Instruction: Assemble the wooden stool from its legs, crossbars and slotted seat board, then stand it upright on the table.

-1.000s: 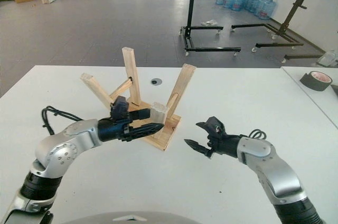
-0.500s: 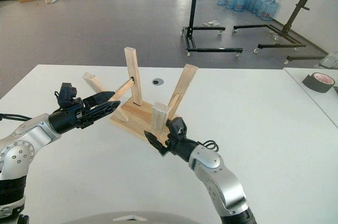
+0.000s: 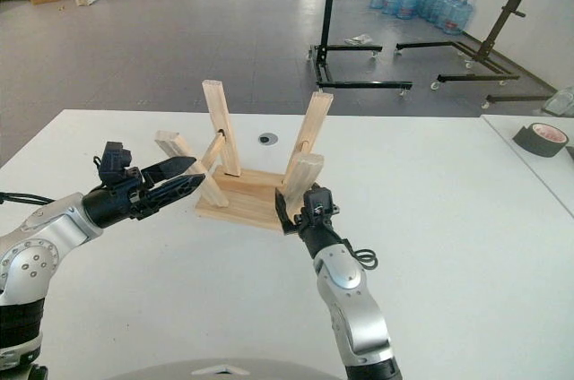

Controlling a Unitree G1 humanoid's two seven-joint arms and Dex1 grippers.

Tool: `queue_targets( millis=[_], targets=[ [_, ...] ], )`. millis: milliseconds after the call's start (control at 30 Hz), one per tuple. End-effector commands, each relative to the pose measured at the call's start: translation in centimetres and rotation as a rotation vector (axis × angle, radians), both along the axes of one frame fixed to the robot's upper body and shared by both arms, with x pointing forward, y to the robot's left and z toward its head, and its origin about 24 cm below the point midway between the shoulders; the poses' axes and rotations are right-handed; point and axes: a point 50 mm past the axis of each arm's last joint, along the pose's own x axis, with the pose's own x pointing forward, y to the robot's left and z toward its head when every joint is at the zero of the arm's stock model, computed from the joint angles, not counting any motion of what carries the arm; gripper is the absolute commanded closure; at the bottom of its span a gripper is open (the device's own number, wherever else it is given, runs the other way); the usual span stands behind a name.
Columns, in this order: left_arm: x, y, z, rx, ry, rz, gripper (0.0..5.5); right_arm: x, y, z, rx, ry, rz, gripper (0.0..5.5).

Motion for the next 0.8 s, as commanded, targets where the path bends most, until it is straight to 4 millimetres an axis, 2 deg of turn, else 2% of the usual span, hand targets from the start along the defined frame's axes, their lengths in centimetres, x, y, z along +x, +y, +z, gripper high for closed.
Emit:
queue_targets(
  millis=[33, 100, 200, 300, 433, 500, 667, 800],
  targets=[
    [-0.1, 1.1, -2.3, 0.221, 0.0, 0.018, 1.96, 0.4, -1.4, 0.3, -0.003, -0.008, 0.051, 1.46],
    [0.0, 1.2, -3.8, 0.285, 0.006, 0.016, 1.96, 0.7, -2.1, 0.6, 0.003, 0.002, 0.136, 1.46],
    [0.9, 1.4, -6.1, 0.37, 0.0, 0.02, 1.96, 1.6, -4.4, 0.4, -0.08, 0.035, 0.219, 1.46],
    [2.2, 1.6, -7.4, 0.455, -0.041, 0.041, 1.96, 2.2, -5.2, 0.6, -0.108, 0.047, 0.28, 1.46],
    [3.9, 1.5, -7.2, 0.435, -0.116, 0.004, 1.96, 1.9, -5.9, 0.7, -0.091, 0.093, 0.422, 1.46],
    [4.8, 0.8, -6.8, 0.398, -0.143, -0.028, 1.96, 2.2, -7.0, 0.5, -0.121, 0.137, 0.483, 1.46],
    [5.5, 0.3, -7.0, 0.426, -0.158, -0.127, 1.96, 4.4, -9.0, 1.0, -0.203, 0.161, 0.603, 1.46],
    [6.2, 0.2, -7.2, 0.432, -0.146, -0.165, 1.96, 6.2, -8.6, 1.4, -0.216, 0.135, 0.734, 1.46]
  ],
)
